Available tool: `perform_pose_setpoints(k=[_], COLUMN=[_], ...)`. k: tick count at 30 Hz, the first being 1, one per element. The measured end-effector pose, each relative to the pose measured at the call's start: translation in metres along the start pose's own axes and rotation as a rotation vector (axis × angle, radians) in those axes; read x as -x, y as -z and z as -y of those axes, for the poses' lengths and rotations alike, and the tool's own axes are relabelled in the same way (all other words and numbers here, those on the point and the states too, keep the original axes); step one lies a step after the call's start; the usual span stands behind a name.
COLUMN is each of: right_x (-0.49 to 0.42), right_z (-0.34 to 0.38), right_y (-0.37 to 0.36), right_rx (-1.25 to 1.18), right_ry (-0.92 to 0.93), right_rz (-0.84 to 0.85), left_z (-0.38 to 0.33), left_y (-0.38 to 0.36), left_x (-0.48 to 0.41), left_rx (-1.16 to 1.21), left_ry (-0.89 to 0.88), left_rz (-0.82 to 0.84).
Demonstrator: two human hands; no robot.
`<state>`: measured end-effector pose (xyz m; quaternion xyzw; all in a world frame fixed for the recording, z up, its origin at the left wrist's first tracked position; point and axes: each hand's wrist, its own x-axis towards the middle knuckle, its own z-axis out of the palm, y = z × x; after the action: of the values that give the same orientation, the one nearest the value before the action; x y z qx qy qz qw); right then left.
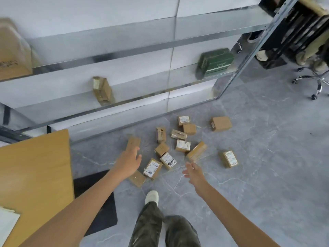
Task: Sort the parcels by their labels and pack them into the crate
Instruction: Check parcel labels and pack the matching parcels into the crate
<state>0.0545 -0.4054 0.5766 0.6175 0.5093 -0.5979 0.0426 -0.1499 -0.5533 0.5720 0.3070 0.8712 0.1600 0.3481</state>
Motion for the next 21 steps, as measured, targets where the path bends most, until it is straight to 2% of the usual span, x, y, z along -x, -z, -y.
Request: perform_pose_setpoints(k=[6,13,17,21], right_x=[-0.129,-0.361,-0.489,-0.543], right_z=[-0.049,-0.161,-0.229,-0.258], right_y=[-0.047,-0.133,-0.185,-0.218], right_rx=[0.022,-0.002,0.012,0.042], right_ry=[-0.171,-0.343,-0.401,-0.399], right_rz=[0.075,0.186,0.366,0.587], left_z=[0.066,0.185,0.254,0.288], left_y=[-0.103,-0.284,-0.378,-0.423], left_x=[-0.101,-0.271,-0.353,-0.387], left_rx=[0.055,0.046,0.082,0.173], left_ry=[0.202,0.288,0.313,0.409], left_rz=[0.180,0.286,0.381,0.515])
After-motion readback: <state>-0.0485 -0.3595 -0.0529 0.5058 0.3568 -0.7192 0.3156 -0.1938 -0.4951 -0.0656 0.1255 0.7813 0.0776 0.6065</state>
